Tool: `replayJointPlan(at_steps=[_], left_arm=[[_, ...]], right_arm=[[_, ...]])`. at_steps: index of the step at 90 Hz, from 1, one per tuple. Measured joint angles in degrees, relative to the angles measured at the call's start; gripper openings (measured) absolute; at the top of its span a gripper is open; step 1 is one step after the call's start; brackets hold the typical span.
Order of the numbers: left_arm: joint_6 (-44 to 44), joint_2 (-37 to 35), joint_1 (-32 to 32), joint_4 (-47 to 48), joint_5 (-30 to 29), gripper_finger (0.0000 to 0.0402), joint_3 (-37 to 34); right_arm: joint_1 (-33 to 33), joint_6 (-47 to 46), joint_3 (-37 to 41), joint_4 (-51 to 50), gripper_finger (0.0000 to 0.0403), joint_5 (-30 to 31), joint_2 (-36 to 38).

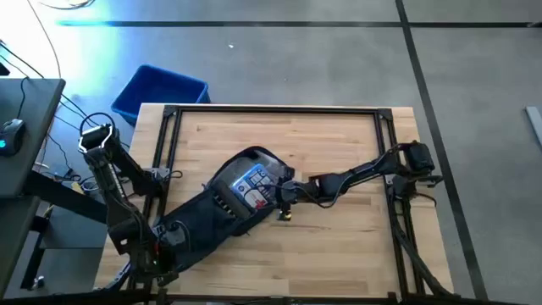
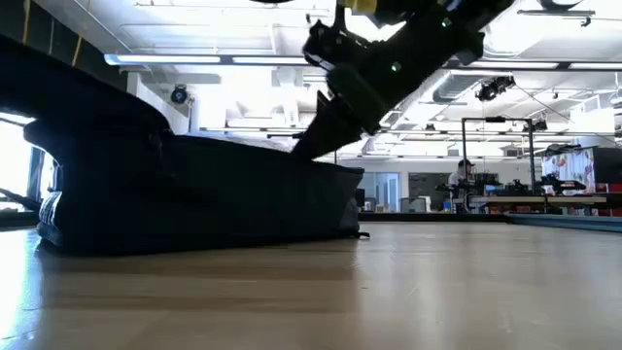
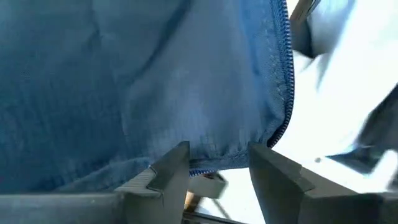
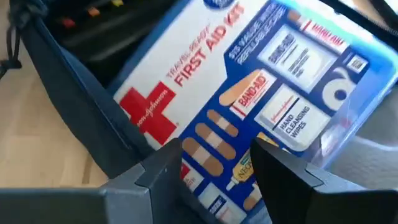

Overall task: Unpack backpack
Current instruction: Open the backpack

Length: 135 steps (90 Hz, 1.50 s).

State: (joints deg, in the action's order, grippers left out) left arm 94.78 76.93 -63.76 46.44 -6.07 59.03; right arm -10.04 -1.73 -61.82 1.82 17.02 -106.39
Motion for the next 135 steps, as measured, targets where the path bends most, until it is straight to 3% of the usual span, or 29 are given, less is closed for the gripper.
replayJointPlan(at_steps=[9,20,26,38,49,55,62,77,92,98,110,123,135], left_arm=[[-1.9,0.0,-0.2,-4.0,-1.6,0.0140,-0.1],[-8.1,0.3,-0.3,-4.9,-11.7,0.0140,-0.7],[-8.9,0.3,0.5,-4.9,-13.4,0.0141,-1.2],[-9.4,0.3,1.6,-6.1,-10.6,0.0151,-1.4],[-4.9,0.3,1.4,-4.7,2.2,0.0160,-1.0],[-4.0,0.3,1.4,-2.1,3.4,0.0160,-0.1],[-9.4,0.3,1.6,1.2,-3.7,0.0156,0.4],[-20.2,0.2,4.9,9.4,-32.0,0.0144,-0.2],[-19.2,-0.4,12.0,18.3,-42.2,0.0129,-2.5],[-17.0,-0.4,15.0,20.2,-40.1,0.0123,-4.4],[-11.3,-0.4,19.1,20.1,-26.7,0.0110,-11.3],[-6.5,-0.4,19.5,13.7,-17.6,0.0099,-18.9],[-3.8,-0.4,18.3,13.4,-11.2,0.0089,-19.6]], right_arm=[[0.0,-0.8,0.0,-1.0,0.0179,0.0,0.0],[-0.1,-0.8,0.0,-1.2,0.0179,-0.1,0.0],[-0.2,-0.8,0.0,-1.2,0.0179,-0.1,0.0],[-0.2,-1.2,0.0,-1.3,0.0179,-0.1,0.0],[-0.2,-1.3,0.0,-1.4,0.0179,-0.1,0.0],[-0.2,-1.3,0.0,-1.4,0.0179,-0.2,0.0],[-0.2,-1.3,0.0,-1.4,0.0179,-0.3,0.0],[-0.2,-1.3,0.0,-1.3,0.0179,-0.7,0.0],[-0.2,-2.3,0.0,-1.2,0.0179,-0.7,-0.3],[-0.2,-2.3,0.0,-1.2,0.0179,-0.8,-0.4],[-0.2,-2.3,0.0,-1.6,0.0179,-1.0,-0.5],[-0.4,-2.3,0.0,-1.9,0.0179,-1.0,-0.5],[-0.6,-2.3,0.0,-2.1,0.0179,-1.0,-0.5]])
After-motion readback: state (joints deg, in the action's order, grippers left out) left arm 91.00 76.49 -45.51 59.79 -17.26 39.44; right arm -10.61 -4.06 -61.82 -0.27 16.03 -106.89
